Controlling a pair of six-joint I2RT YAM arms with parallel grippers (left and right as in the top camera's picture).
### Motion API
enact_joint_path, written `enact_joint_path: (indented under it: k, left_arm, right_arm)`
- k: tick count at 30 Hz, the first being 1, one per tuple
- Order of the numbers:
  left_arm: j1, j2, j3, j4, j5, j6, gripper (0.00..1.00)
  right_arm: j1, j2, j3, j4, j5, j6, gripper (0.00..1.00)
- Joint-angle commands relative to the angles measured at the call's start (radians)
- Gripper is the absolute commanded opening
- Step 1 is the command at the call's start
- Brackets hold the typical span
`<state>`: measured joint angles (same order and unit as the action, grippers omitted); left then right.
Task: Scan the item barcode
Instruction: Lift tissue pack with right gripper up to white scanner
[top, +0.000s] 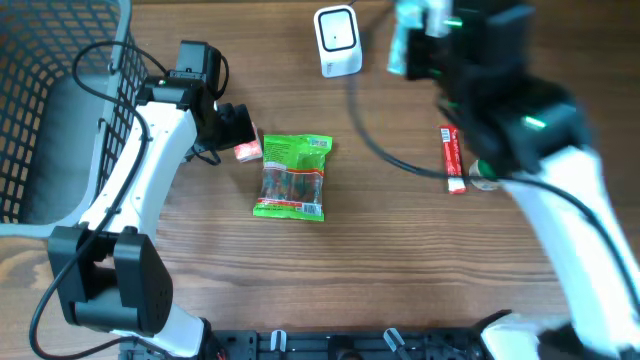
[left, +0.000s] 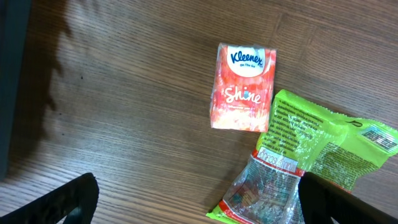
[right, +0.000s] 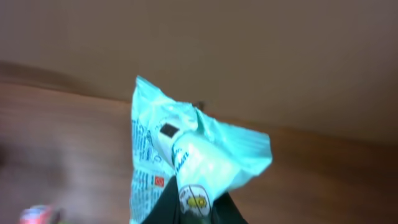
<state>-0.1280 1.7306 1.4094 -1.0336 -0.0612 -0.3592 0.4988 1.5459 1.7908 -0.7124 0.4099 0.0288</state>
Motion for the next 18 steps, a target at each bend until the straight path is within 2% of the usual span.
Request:
enact_joint_path:
  k: [1,4,6,10,15,16,18]
  left_arm:
    - [0.001,-0.013,0.013,0.002,0.001,0.012,1.0]
    - [0.001,-0.013,0.013,0.002,0.001,0.012,1.0]
    - [0.001,-0.013,0.013,0.002,0.001,0.012,1.0]
    - [0.001,-0.013,0.013,0.002,0.001,0.012,1.0]
    - [0.001,-0.013,0.013,0.001,0.001,0.012,1.0]
    - [0.001,-0.013,0.013,0.001,0.001,0.012,1.0]
    - [0.001,-0.013,0.013,0.002,0.001,0.012,1.0]
  right_arm:
    - [0.076,0.174,0.014,0.163,0.349,-0.237,0.04]
    - [0.101,0.328,0.014,0.399,0.403,-0.473,0.04]
    - [0.111,0.455,0.014,0.61,0.422,-0.689,0.04]
    - [0.116,0.636,0.014,0.977,0.466,-1.005,0.04]
    - [0.123,0.803,0.014,1.43,0.502,-1.235,0.04]
    - [0.125,0.831,0.014,1.515,0.494,-1.237,0.04]
    - [0.13,0.86,0.014,1.547,0.475,-1.221,0.04]
